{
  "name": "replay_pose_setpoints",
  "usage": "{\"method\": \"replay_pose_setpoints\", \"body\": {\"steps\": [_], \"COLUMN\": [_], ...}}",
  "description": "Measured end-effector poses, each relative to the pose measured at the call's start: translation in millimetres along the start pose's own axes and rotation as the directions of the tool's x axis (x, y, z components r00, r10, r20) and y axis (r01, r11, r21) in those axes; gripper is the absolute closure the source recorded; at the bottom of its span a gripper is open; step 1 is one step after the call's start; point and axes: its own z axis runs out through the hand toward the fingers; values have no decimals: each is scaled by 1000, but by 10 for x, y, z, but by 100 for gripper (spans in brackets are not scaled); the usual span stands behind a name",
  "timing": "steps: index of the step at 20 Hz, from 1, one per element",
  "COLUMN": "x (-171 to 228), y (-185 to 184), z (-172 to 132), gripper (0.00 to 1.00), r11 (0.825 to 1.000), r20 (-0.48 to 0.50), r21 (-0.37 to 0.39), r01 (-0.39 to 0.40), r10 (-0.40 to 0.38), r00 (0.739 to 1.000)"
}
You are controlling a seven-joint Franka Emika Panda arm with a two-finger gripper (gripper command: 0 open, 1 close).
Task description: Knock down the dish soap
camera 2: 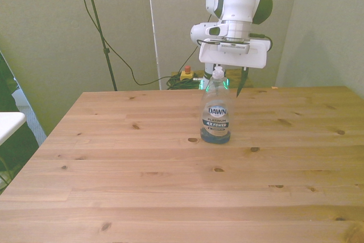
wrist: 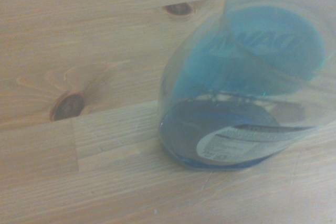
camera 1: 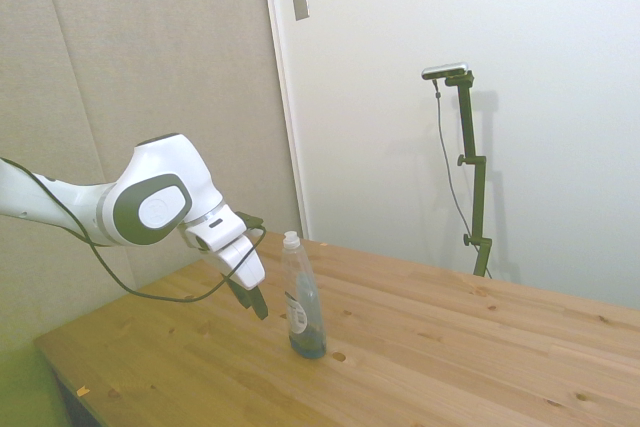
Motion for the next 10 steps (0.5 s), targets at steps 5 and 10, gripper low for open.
{"method": "replay_pose_setpoints", "body": {"steps": [5,10], "x": [157,307], "y": [-42,-174], "z": [111,113], "gripper": [100,100], "r11": [1000,1000], "r20": [2,-16], "r21": [-18,-16], "r01": [-22,-21], "r10": [22,21], "r00": [1000,1000]}}
